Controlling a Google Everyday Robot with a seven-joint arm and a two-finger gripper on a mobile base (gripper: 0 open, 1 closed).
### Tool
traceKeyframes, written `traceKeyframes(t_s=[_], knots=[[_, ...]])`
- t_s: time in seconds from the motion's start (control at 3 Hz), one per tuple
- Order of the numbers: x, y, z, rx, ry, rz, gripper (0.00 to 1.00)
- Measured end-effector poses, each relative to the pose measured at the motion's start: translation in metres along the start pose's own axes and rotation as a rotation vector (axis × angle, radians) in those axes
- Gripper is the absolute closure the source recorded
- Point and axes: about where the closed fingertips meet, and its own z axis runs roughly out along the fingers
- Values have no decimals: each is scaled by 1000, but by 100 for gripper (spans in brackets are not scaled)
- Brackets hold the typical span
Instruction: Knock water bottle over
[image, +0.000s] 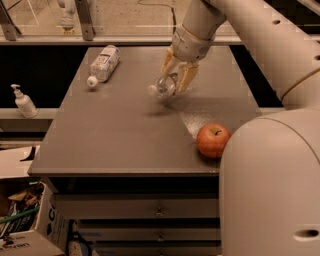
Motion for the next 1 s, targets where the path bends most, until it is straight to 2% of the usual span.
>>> traceKeyframes(t_s=[0.33,0.67,1.0], knots=[[-1,0,0,-8,-8,-18,0],[0,-3,-2,-1,-48,-4,0],[5,-5,-8,49,-156,82,0]])
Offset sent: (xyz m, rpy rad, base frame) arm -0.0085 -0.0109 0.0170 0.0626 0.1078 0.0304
